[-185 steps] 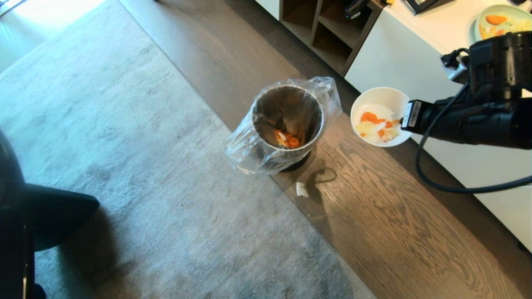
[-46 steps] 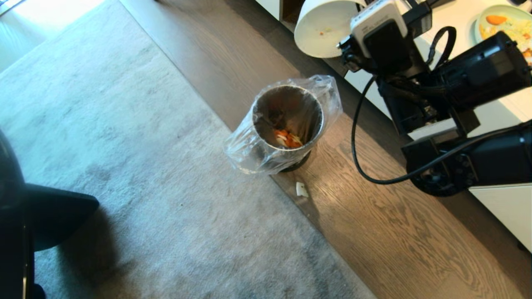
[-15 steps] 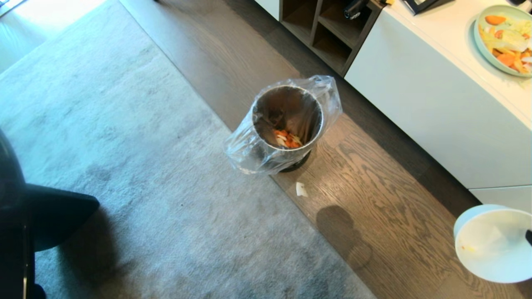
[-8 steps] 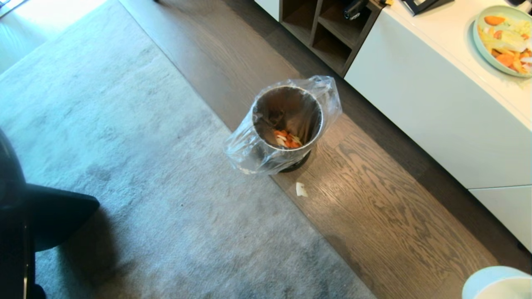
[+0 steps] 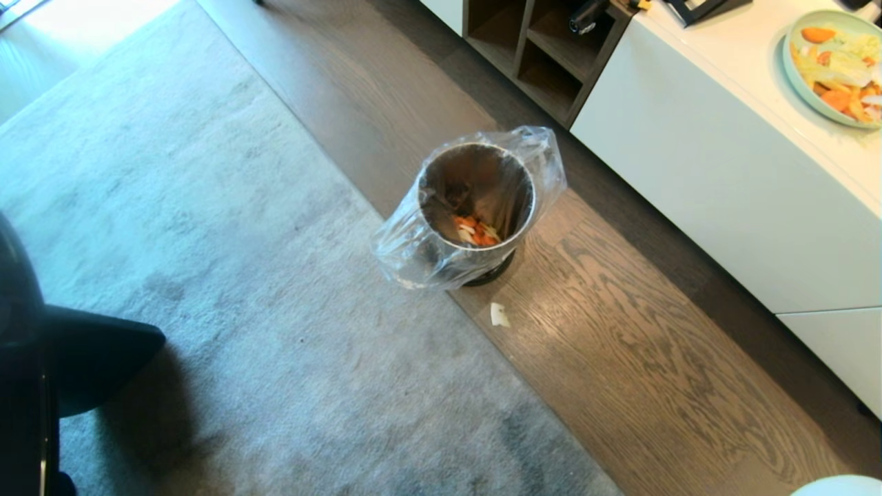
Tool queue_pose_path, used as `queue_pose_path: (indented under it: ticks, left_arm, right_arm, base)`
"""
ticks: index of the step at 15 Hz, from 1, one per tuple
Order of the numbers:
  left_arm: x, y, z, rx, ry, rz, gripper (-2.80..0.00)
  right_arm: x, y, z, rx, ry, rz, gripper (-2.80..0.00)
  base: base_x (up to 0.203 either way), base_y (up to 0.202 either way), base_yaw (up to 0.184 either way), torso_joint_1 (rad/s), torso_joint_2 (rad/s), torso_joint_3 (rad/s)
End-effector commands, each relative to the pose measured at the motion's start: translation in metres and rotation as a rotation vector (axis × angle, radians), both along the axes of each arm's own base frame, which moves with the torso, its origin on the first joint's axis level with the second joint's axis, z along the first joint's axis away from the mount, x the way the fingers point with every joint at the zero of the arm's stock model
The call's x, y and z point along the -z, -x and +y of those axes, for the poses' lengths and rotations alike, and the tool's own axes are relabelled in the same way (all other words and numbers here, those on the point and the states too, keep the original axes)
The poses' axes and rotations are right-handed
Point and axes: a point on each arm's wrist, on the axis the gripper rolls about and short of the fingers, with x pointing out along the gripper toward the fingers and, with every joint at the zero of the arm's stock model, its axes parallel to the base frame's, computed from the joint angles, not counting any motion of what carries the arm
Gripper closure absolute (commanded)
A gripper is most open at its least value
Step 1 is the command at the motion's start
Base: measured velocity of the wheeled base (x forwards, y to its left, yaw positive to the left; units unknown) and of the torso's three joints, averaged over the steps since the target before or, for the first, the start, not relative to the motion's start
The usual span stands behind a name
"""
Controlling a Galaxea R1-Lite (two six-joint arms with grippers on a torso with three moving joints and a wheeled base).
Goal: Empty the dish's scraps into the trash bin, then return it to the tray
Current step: Put the bowl back to the table
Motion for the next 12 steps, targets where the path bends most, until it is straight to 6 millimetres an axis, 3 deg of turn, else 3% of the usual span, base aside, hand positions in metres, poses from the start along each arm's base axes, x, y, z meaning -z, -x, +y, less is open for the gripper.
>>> queue_pose_path:
  ticks: [1, 12]
  left_arm:
    - [-0.0001, 0.0000, 0.0000, -0.001, 0.001, -0.001, 0.00]
    - [-0.0001, 0.0000, 0.0000, -0.001, 0.001, -0.001, 0.00]
  right_arm:
    - [0.0004, 0.0022, 0.0000, 0.001, -0.001, -0.029, 0.00]
    - [0.0004, 0.0022, 0.0000, 0.001, -0.001, -0.029, 0.00]
  base:
    - [0.000, 0.000, 0.000, 0.000, 0.00, 0.000]
    - [0.000, 0.000, 0.000, 0.000, 0.00, 0.000]
